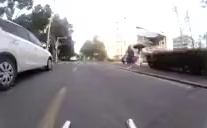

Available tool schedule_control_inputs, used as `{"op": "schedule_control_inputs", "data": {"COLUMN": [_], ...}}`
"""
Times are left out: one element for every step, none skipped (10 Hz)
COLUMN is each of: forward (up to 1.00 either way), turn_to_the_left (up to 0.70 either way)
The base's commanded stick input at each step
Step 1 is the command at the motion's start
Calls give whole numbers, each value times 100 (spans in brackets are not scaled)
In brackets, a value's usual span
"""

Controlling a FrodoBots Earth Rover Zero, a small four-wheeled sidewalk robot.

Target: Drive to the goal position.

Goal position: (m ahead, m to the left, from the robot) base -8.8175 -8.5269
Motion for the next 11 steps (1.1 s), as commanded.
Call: {"op": "schedule_control_inputs", "data": {"forward": [70, 70, 70, 70, 70, 70, 70, 70, 70, 70, 70], "turn_to_the_left": [-14, -14, -14, -14, -14, -14, -12, -7, -1, 0, 0]}}
